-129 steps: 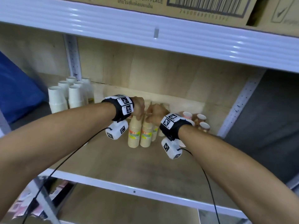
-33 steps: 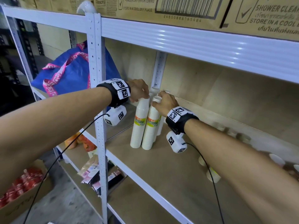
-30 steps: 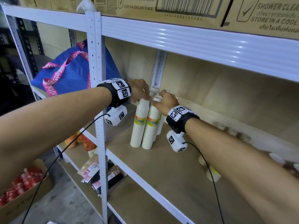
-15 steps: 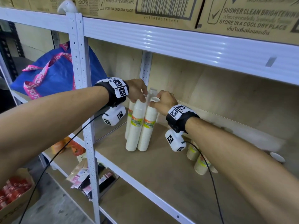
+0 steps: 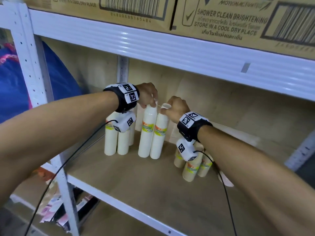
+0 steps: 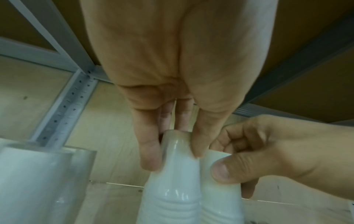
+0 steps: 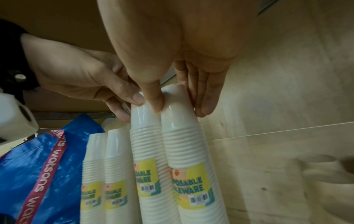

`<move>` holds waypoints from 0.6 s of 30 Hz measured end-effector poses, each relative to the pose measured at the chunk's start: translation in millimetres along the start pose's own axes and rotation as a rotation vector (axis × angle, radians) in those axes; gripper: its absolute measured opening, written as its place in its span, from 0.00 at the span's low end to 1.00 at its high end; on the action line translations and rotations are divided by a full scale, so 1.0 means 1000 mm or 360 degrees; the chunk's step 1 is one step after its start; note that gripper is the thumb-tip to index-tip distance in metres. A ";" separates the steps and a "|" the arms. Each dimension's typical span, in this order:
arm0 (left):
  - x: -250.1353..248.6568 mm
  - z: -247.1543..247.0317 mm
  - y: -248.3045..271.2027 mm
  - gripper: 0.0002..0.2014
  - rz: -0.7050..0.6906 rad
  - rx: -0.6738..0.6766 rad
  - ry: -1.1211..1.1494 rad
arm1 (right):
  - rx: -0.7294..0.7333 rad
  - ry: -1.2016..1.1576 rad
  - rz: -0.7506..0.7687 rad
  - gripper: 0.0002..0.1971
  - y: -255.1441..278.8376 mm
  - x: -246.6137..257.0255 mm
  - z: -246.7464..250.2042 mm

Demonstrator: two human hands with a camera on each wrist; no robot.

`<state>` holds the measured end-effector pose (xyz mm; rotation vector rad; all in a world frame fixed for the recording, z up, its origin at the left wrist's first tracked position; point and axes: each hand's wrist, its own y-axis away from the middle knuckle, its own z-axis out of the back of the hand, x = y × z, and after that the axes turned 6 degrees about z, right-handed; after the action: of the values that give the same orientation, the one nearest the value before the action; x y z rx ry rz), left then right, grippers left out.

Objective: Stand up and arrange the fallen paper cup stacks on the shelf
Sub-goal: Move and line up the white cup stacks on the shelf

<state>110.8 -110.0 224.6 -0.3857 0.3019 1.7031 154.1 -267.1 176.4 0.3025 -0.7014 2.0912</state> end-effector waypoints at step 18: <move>-0.013 -0.030 -0.082 0.19 -0.0246 -0.0125 -0.0133 | -0.0087 0.0042 -0.0356 0.25 -0.042 -0.042 -0.001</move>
<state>195.6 -120.5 204.0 -0.3849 0.1404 1.5779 212.2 -275.9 171.7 0.3077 -0.6755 1.8580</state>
